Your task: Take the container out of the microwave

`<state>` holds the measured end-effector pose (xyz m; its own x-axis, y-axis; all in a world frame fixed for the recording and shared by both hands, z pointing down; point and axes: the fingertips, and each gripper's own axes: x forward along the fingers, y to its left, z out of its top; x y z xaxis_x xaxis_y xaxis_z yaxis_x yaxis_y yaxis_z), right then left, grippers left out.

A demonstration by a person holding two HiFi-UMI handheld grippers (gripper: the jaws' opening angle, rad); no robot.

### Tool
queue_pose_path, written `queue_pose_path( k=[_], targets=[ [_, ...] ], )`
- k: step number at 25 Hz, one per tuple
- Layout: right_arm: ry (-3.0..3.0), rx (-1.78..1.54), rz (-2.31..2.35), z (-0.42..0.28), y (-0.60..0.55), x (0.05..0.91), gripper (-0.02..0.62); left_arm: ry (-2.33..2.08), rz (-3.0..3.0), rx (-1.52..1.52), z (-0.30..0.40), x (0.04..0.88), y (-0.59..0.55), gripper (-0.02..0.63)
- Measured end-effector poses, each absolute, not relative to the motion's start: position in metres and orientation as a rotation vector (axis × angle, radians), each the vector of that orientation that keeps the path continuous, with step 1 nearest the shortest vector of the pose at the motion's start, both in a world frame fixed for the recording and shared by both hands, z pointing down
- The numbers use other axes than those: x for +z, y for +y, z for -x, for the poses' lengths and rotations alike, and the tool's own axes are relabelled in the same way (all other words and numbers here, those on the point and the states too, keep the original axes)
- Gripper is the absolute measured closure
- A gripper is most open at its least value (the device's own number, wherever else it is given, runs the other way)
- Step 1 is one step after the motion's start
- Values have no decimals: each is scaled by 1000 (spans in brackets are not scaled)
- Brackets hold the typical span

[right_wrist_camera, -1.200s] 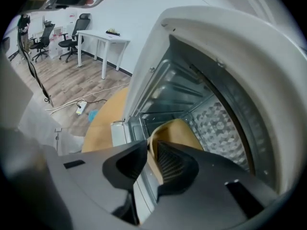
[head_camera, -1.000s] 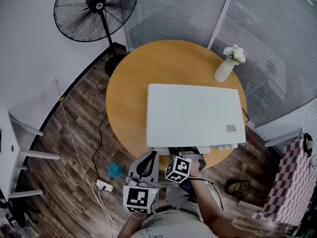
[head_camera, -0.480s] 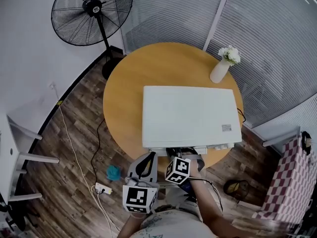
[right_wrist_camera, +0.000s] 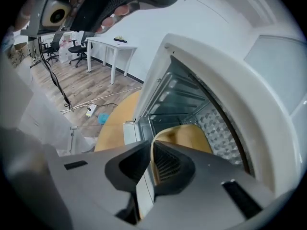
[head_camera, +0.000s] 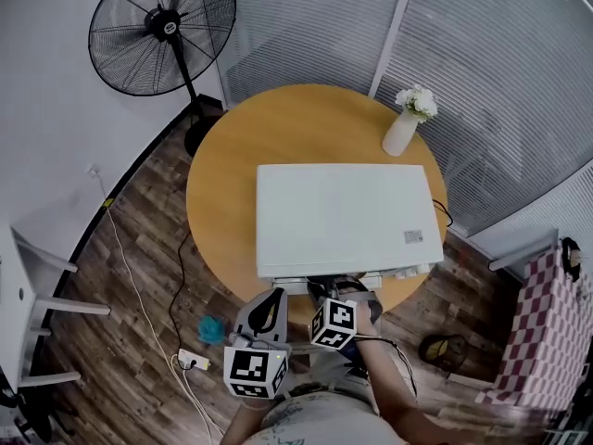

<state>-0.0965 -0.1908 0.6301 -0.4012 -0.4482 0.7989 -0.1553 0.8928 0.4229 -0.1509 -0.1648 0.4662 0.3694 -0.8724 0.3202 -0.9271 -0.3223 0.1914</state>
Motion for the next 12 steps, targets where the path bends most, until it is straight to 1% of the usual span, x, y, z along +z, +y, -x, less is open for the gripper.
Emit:
queue_pose_path(
  k=[12],
  targets=[
    [-2018, -311, -383, 80, -157, 618, 580, -1565, -2279, 265, 140, 483, -152, 592]
  ],
)
